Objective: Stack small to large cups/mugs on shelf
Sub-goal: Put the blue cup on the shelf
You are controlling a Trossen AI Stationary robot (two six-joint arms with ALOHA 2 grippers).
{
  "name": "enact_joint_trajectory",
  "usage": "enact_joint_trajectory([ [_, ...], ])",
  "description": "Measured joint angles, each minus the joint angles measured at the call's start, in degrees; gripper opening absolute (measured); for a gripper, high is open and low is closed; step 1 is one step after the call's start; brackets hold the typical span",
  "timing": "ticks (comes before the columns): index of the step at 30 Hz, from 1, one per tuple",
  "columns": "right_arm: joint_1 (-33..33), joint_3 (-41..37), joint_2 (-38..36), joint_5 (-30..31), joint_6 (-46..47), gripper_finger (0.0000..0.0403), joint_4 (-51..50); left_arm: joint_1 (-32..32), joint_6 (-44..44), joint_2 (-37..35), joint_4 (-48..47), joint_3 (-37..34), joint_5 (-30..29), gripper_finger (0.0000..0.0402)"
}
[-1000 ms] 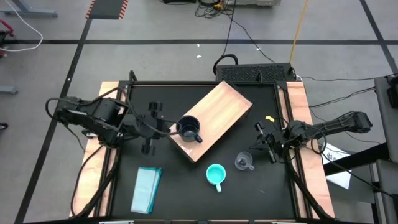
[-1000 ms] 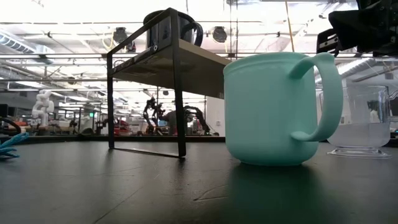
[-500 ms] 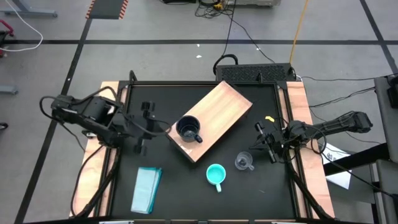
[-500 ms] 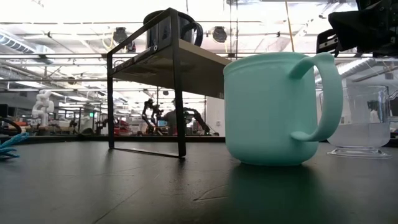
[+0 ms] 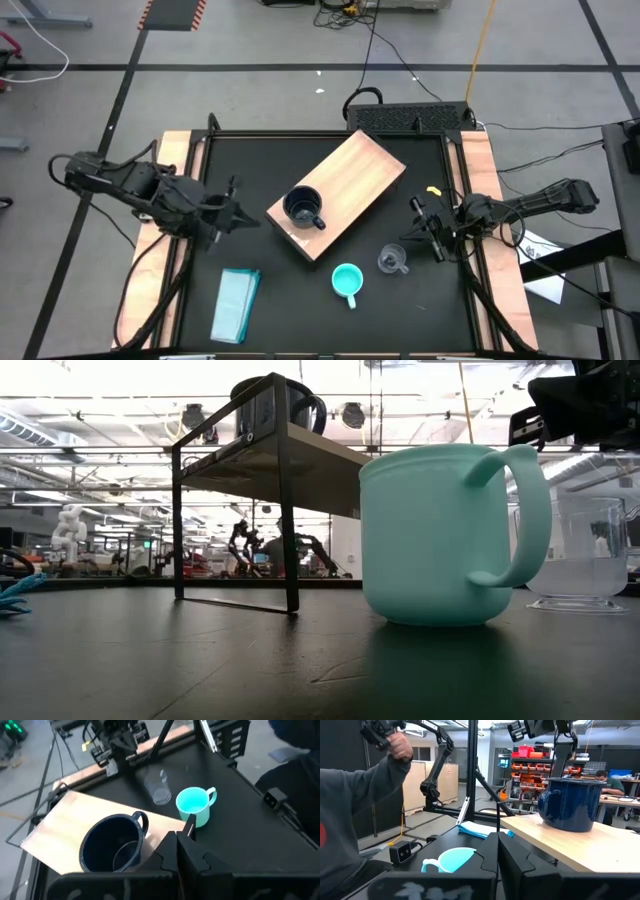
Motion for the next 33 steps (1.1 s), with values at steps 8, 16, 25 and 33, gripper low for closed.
enact_joint_trajectory([
  [8, 0.0, 0.0, 0.0, 0.0, 0.0, 0.0, 0.29, 0.72, -0.54, -5.72, 4.36, -8.35, 0.35, 0.0],
  [16, 0.0, 0.0, -0.01, 0.0, 0.0, 0.0, 0.94, 1.83, 4.16, -9.94, 13.19, -15.39, 3.17, 0.0],
  [25, 0.0, 0.0, -0.01, 0.0, 0.0, 0.0, 0.94, 4.5, 2.66, -11.34, 14.67, -18.09, 5.72, 0.0],
  [33, 0.0, 0.0, 0.0, 0.0, -0.09, 0.0, 0.92, 6.21, 3.82, -11.28, 24.34, -23.91, 13.43, 0.0],
])
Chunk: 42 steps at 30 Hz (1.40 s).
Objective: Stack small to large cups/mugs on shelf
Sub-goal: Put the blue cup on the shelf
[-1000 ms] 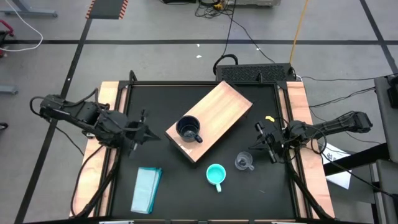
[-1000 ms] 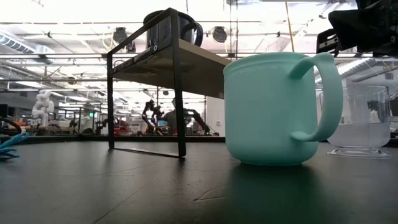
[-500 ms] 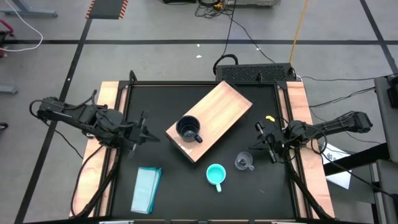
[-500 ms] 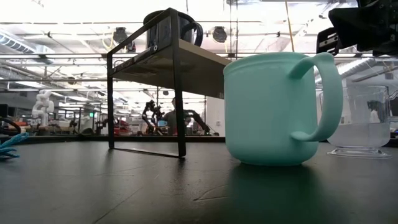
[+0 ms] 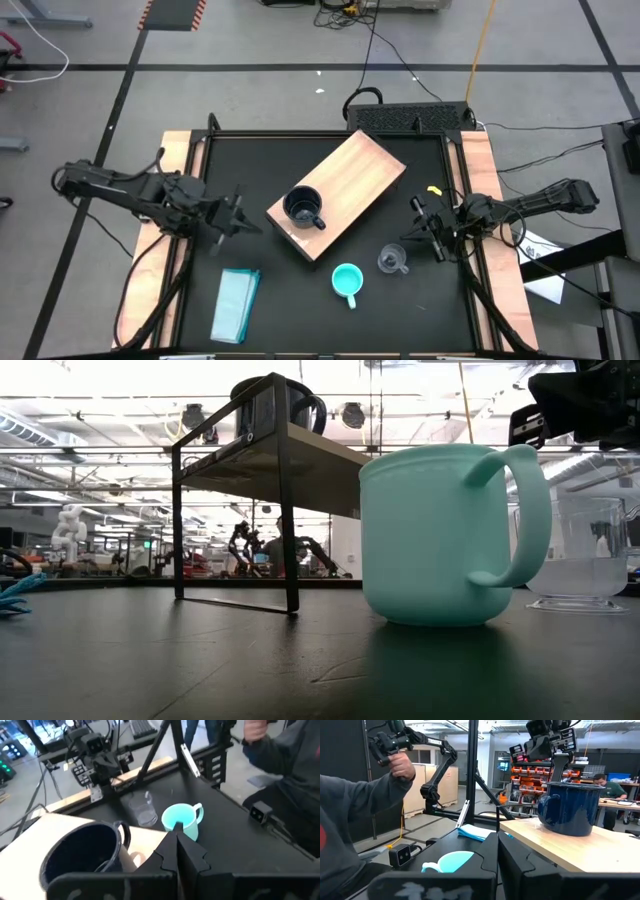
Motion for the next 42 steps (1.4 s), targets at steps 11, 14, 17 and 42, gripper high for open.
enact_joint_trajectory([
  [11, 0.0, 0.0, 0.0, 0.0, 0.07, 0.0, -0.04, 0.63, -0.45, -0.51, 4.05, -4.86, 1.59, 0.0],
  [14, 0.0, 0.0, 0.0, 0.0, 0.08, 0.0, -0.18, 0.7, -0.67, -1.82, 3.94, -6.21, 1.59, 0.0],
  [17, 0.0, 0.0, 0.07, 0.0, 0.09, 0.0, -0.63, 0.91, -1.59, -4.52, 4.2, -8.31, 1.55, 0.0],
  [42, 0.0, 0.0, 0.09, 0.0, -0.11, 0.0, -1.29, 0.94, -8.47, -19.96, 11.31, -24.99, -0.42, 0.0],
])
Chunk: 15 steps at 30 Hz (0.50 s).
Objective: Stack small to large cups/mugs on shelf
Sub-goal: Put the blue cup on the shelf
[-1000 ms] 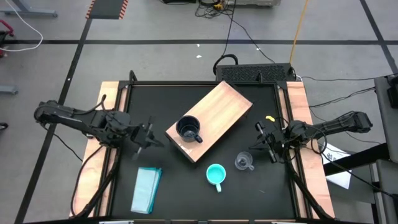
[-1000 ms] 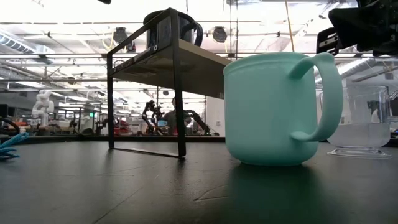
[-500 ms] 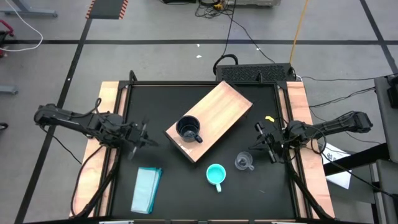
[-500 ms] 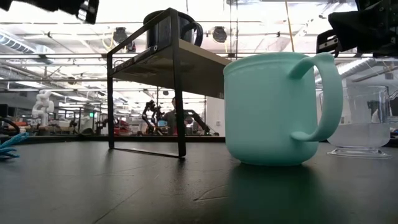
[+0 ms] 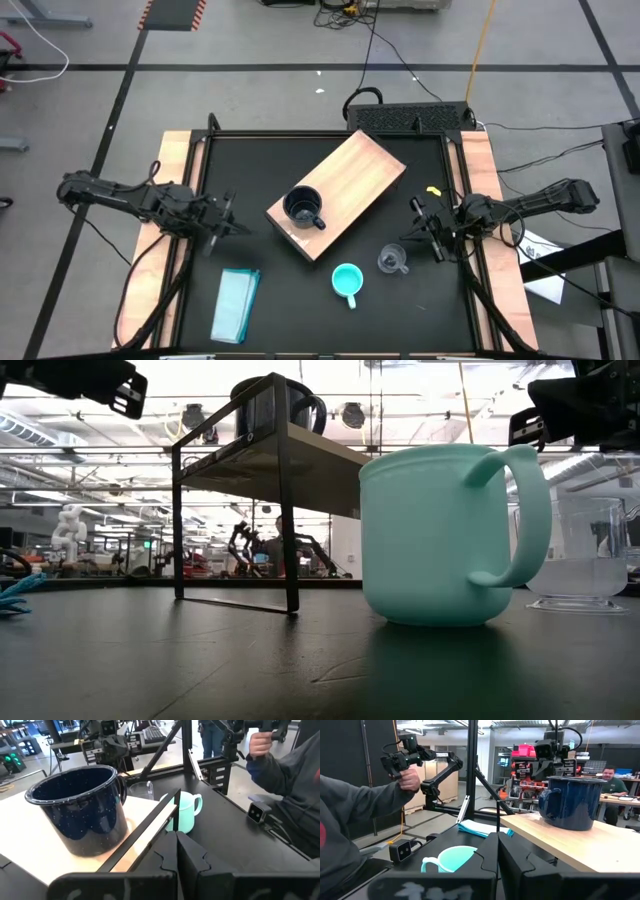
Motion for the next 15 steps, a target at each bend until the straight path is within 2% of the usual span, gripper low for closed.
enact_joint_trajectory([
  [10, 0.0, 0.0, 0.02, 0.0, 0.35, 0.0, -0.07, 0.0, -0.87, -0.7, -2.79, -0.05, -0.04, 0.0],
  [15, 0.0, 0.0, 0.04, 0.0, 0.37, 0.0, -0.09, 0.0, -1.76, -1.24, -2.28, -2.78, -0.11, 0.0],
])
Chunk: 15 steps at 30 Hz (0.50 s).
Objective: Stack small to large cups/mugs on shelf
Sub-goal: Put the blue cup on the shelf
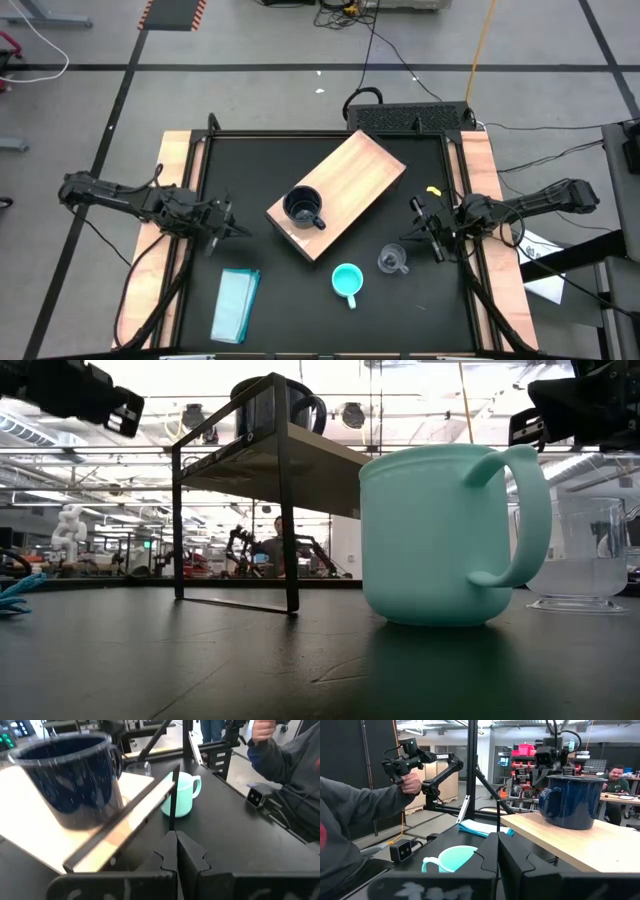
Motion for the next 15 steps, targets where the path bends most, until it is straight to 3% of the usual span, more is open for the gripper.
enact_joint_trajectory([
  [9, 0.0, 0.0, 0.0, 0.0, 0.02, 0.0, 0.04, 0.0, -0.71, -5.52, 10.99, -8.01, 0.71, 0.0],
  [15, 0.0, 0.0, 0.02, 0.0, 0.02, 0.0, 0.02, 0.0, -1.43, -9.28, 11.92, -10.86, 0.66, 0.0],
])
